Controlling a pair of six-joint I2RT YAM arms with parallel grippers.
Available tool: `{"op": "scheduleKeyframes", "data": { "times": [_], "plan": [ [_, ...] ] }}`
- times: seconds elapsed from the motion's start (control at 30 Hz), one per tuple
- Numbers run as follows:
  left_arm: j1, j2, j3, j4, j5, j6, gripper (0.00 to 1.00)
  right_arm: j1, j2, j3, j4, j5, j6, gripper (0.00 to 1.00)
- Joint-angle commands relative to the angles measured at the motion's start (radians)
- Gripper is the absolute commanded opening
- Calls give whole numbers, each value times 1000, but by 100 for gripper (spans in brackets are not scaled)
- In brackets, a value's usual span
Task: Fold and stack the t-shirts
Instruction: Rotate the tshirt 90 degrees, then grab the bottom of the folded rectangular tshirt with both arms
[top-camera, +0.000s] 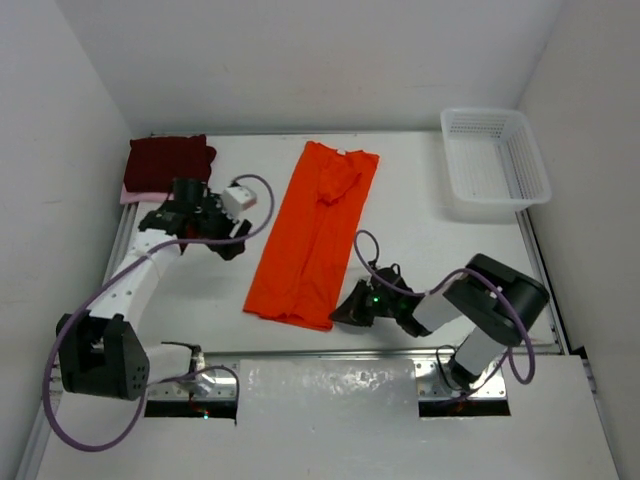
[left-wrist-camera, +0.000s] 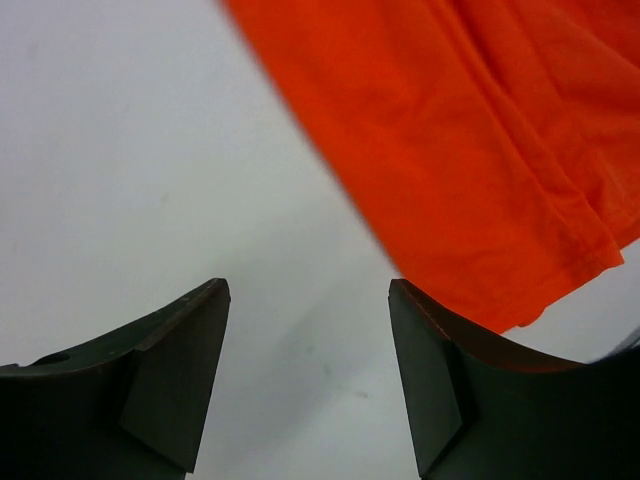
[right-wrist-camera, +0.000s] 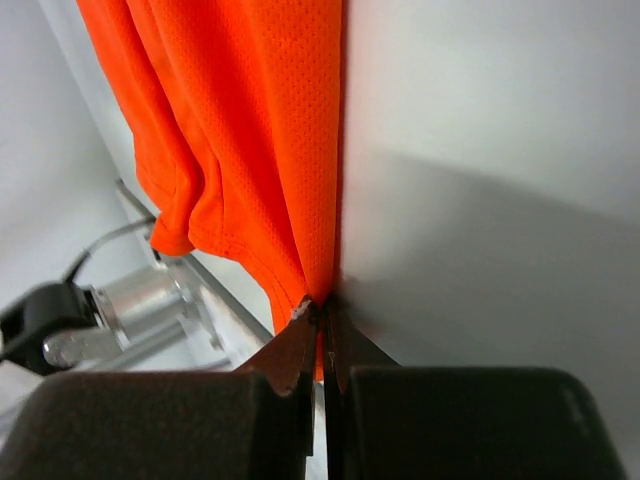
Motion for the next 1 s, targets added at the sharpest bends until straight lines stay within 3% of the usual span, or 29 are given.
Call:
{"op": "scheduleKeyframes", "data": {
  "times": [0.0,0.17,0.33,0.37,0.4,0.5,0.57,0.73,0.97],
  "plan": [
    [-188,-21,21,51,6,90,63,-48,-68,-115,-222,-55,-167,0],
    [-420,-18,4,-24,-40,366,64,-126,-340,-238,-421,-71,-319,0],
    [-654,-6,-87,-61,-138,570,64,-181,-516,-168,-732,-52,-483,2],
    [-681,-15,-104,-69,-148,618,64,-188,-521,-151,-769,-61,-529,16],
    [-702,-47,-136,-71,-152,737,64,-195,-513,-137,-800,-89,-546,40],
    [-708,-147,-237,-62,-151,974,63,-195,-485,-103,-819,-139,-576,51],
    [-750,-197,-299,-58,-119,1073,62,-197,-482,-83,-842,-143,-597,51],
    [-888,-205,-472,112,-129,1051,63,-197,-468,-27,-921,-143,-646,53],
    [-978,-144,-577,255,-123,983,64,-197,-424,-16,-920,-150,-631,46]
  ]
}}
